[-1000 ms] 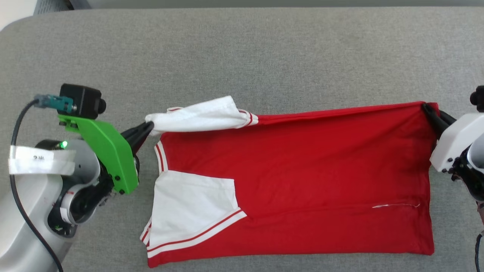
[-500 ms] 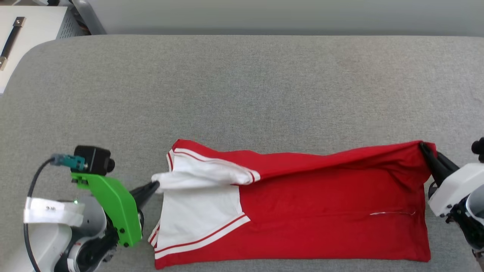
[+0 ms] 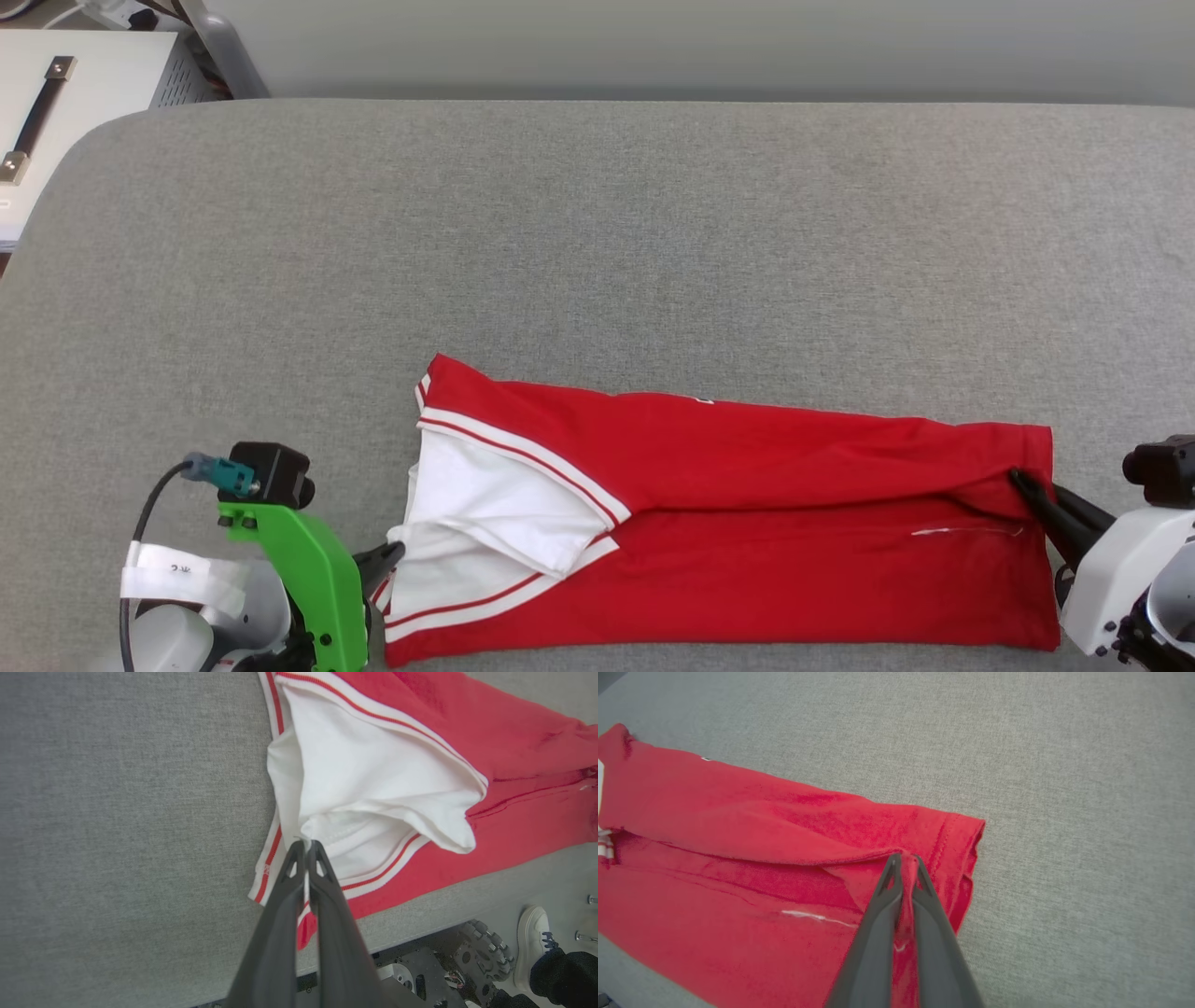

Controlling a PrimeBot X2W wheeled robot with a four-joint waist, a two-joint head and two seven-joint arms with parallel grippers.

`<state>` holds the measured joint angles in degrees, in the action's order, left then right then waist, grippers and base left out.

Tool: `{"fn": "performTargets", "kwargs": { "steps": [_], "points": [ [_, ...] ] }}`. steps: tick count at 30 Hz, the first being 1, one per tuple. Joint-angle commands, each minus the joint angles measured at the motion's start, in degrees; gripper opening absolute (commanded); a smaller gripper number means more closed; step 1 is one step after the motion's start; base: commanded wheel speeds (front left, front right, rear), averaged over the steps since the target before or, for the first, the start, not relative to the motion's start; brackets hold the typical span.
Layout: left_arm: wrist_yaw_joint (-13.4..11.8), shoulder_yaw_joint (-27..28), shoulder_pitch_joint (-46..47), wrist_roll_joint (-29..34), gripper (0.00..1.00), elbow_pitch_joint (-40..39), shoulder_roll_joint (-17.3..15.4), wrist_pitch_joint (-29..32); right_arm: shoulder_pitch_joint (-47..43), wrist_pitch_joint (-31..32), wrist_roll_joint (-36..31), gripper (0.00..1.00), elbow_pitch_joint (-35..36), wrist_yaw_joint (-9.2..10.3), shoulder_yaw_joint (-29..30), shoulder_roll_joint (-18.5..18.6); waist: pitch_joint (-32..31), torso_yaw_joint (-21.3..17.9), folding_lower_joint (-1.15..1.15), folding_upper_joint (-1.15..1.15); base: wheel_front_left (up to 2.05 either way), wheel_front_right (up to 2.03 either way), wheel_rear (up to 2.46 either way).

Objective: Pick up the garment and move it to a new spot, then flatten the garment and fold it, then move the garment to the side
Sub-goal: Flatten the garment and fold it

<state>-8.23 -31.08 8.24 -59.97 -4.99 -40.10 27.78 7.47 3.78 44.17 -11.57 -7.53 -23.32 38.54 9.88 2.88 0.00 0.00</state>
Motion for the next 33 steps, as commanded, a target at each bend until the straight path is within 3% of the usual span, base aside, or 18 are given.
{"fn": "performTargets", "kwargs": {
  "steps": [1,6,13,14,15,26,33],
  "points": [
    [0.4,-0.3,-0.9,0.4,0.00,0.8,0.3,0.0,-0.4,0.2,0.1,0.00,0.4,0.04,-0.9,0.9,0.0,-0.1,0.00,0.00,0.00,0.00,0.00],
    [1.6,-1.5,-0.5,1.0,0.00,3.7,1.2,-0.2,0.7,-0.1,-2.0,0.00,0.9,0.04,-5.6,4.0,0.3,-0.3,0.00,0.00,0.00,0.00,0.00],
    [3.6,-2.9,1.0,2.8,0.00,7.6,2.2,-1.5,2.6,-0.1,-2.5,0.00,-0.9,0.04,-9.6,5.6,0.6,-0.2,0.00,0.00,0.00,0.00,0.00],
    [3.8,-3.0,1.2,3.1,0.19,8.3,2.5,-1.9,2.7,0.0,-2.0,1.00,-1.4,0.04,-9.8,5.5,0.5,-0.2,0.00,0.00,0.00,0.00,0.00],
    [4.1,-3.3,1.4,3.4,1.00,8.9,2.7,-2.2,2.9,0.1,-1.5,1.00,-1.7,0.04,-10.1,5.4,0.3,-0.1,0.00,0.00,0.00,0.00,0.00],
    [5.4,-1.9,0.7,4.4,1.00,11.2,4.5,-9.6,1.5,2.2,7.0,1.00,1.4,0.04,-8.9,5.4,-4.2,-0.4,0.00,0.00,0.00,0.00,0.00],
    [6.3,0.5,1.4,7.8,1.00,10.0,6.7,-20.8,-1.4,6.9,11.9,1.00,3.5,0.04,-1.5,4.1,-5.9,-0.3,0.00,0.00,0.00,0.00,0.00]
  ]
}}
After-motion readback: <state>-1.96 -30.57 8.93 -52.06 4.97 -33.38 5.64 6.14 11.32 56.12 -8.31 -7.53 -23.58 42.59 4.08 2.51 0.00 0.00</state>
